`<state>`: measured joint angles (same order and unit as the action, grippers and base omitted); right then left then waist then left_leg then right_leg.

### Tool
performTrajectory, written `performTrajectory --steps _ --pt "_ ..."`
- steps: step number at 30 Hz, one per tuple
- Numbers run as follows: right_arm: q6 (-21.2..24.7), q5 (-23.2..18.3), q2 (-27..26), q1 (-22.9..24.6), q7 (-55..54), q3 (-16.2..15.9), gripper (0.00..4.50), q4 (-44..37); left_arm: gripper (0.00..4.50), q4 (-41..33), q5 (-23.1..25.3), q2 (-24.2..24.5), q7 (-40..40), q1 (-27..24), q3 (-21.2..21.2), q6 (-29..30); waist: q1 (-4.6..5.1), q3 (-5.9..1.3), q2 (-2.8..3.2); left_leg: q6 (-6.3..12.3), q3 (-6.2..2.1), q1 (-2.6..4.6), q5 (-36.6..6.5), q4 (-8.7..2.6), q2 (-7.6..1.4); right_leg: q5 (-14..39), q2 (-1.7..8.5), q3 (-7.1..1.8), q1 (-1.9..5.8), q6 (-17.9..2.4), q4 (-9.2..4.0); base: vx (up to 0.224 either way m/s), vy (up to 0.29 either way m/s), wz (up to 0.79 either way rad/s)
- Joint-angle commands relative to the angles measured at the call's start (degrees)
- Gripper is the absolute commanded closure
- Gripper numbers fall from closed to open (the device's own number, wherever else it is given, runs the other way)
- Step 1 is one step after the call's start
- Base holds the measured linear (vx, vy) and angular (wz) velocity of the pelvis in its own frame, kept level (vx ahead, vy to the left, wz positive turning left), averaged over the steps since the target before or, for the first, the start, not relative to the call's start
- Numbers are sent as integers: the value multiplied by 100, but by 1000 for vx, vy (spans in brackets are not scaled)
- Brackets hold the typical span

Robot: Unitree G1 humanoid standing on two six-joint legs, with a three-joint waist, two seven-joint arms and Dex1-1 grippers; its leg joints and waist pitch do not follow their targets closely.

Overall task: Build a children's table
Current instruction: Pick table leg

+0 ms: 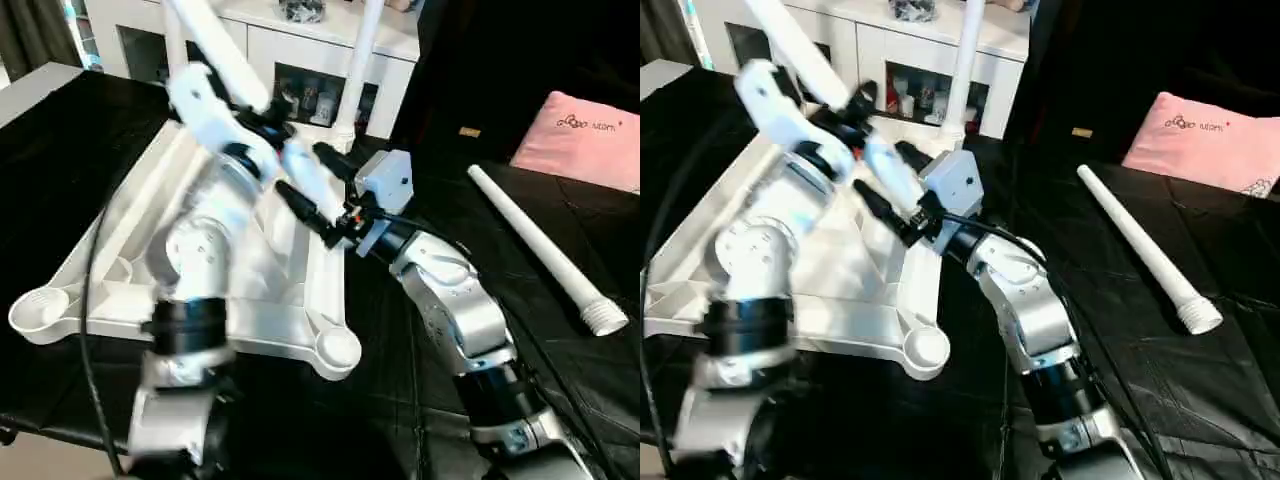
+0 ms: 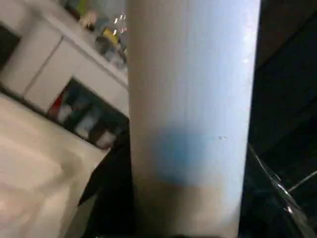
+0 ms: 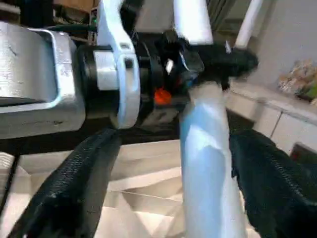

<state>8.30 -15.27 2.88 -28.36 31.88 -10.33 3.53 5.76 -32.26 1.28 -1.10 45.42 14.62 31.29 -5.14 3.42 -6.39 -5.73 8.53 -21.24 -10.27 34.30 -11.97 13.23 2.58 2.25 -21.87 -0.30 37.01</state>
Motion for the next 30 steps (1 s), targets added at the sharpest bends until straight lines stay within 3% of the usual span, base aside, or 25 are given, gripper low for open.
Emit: performTrajectory --steps 1,2,4,7,9,11,12,13,14,20,25,29,30 --pt "386 -290 101 41 63 282 34 -176 270 83 106 142 343 141 -182 45 -8 -391 113 -117 23 100 -315 -372 -77 -708 387 -239 314 -711 -355 0 0 0" --pt "712 -564 259 -34 226 399 29 -199 270 100 46 382 726 160 -291 189 -5 -389 91 -129 30 99 -316 -369 -68 -696 386 -238 318 -704 -358 0 0 0" --pt "1104 -771 500 -147 441 496 21 -190 270 71 -42 651 1186 178 -416 355 -14 -389 124 -162 33 115 -304 -369 -71 -662 383 -235 302 -713 -352 0 0 0" --pt "1295 -850 606 -202 525 532 0 -197 270 57 -111 742 1355 198 -433 416 -28 -400 122 -223 43 92 -190 -360 -71 -836 392 -236 318 -808 -337 0 0 0" --pt "1811 -1207 902 -381 795 713 0 -285 270 41 -386 1037 1987 313 -454 652 -37 -406 122 -219 46 99 -168 -357 -54 -824 388 -231 334 -896 -332 0 0 0" --pt "1997 -1291 962 -430 796 773 0 -276 270 38 -441 1112 2152 343 -478 714 -42 -401 127 -249 53 100 -191 -360 -64 -780 396 -234 321 -926 -333 0 0 0" --pt "2434 -1399 1050 -531 704 861 0 -219 270 41 -488 1237 2434 398 -538 770 -37 -397 116 -239 56 101 -156 -361 -56 -790 387 -235 323 -937 -340 0 0 0" --pt "2556 -1441 1096 -570 727 881 0 -188 270 34 -511 1302 2587 425 -583 807 -40 -401 122 -252 51 94 -123 -366 -51 -787 387 -232 327 -951 -331 0 0 0" --pt "2655 -1532 1164 -611 810 897 0 -174 270 25 -559 1393 2830 466 -642 875 -38 -397 100 -256 60 91 -160 -365 -53 -747 391 -232 329 -958 -338 0 0 0" --pt "3062 -1940 1423 -715 1362 908 0 -179 270 -137 -1020 1596 3688 667 -763 1326 -66 -401 118 -247 66 84 -142 -363 -66 -775 408 -225 335 -1107 -328 0 0 0" --pt "3776 -2565 1499 -791 1660 1090 0 -268 270 -228 -1433 1765 4346 826 -811 1630 -103 -399 123 -252 67 92 -236 -365 -69 -643 416 -220 330 -1203 -328 0 0 0" --pt "3926 -2632 1635 -788 1989 928 0 -269 270 -257 -1605 1834 4753 934 -868 1790 -132 -393 123 -292 75 86 -257 -367 -74 -546 424 -222 332 -1175 -339 0 0 0" --pt "3867 -2467 1714 -765 2148 700 0 -243 270 -318 -1628 1878 4976 956 -973 1837 -149 -392 117 -302 72 82 -224 -369 -77 -567 426 -220 335 -1153 -339 0 0 0"
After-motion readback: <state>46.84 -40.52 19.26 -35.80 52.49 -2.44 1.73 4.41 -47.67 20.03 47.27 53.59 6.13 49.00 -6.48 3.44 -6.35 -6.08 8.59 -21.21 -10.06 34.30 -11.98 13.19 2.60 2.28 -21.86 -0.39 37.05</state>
